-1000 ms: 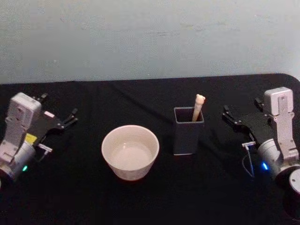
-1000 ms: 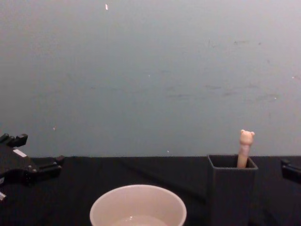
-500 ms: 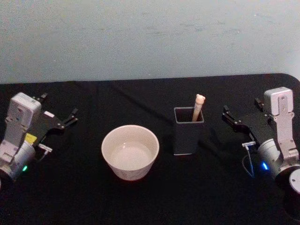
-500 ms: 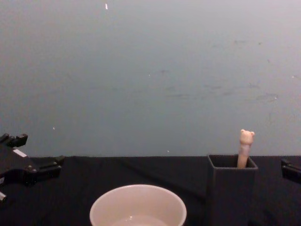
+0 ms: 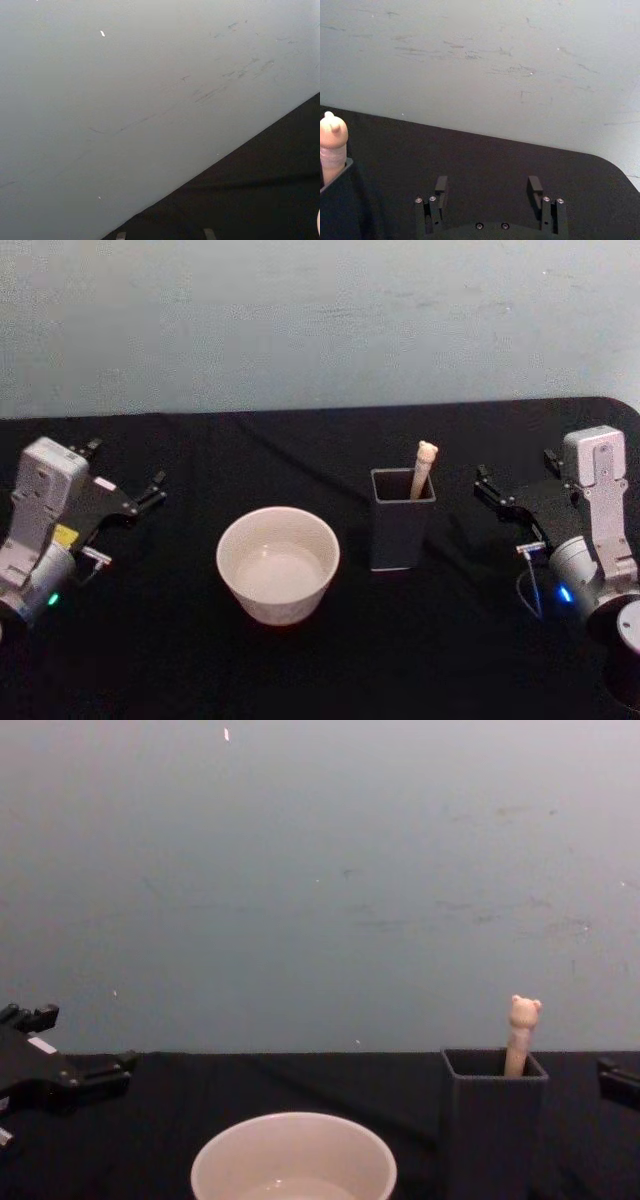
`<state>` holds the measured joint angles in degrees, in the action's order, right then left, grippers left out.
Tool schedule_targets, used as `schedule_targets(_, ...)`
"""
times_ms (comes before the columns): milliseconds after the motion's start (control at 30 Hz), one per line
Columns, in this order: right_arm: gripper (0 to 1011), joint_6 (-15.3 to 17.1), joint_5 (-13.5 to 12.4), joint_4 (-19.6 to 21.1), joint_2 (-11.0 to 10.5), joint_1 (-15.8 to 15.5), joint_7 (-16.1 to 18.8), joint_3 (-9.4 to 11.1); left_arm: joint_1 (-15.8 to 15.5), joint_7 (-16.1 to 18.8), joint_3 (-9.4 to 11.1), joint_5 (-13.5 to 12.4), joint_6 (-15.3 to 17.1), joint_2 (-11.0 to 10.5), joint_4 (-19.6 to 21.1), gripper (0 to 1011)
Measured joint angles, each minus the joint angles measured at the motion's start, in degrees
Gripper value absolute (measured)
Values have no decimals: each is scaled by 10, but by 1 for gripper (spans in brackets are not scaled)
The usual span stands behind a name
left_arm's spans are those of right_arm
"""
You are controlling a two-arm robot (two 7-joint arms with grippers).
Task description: Pick up the stirring spoon with one hand, stir inside the cup, then place it back in its original position.
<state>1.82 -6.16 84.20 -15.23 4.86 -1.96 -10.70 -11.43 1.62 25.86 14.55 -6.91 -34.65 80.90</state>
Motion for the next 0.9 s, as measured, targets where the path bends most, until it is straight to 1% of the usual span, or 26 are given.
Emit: schedule_targets(900, 1000, 0, 0, 0, 0, 0, 0, 0, 0, 0, 0, 0, 0, 0, 0, 1001)
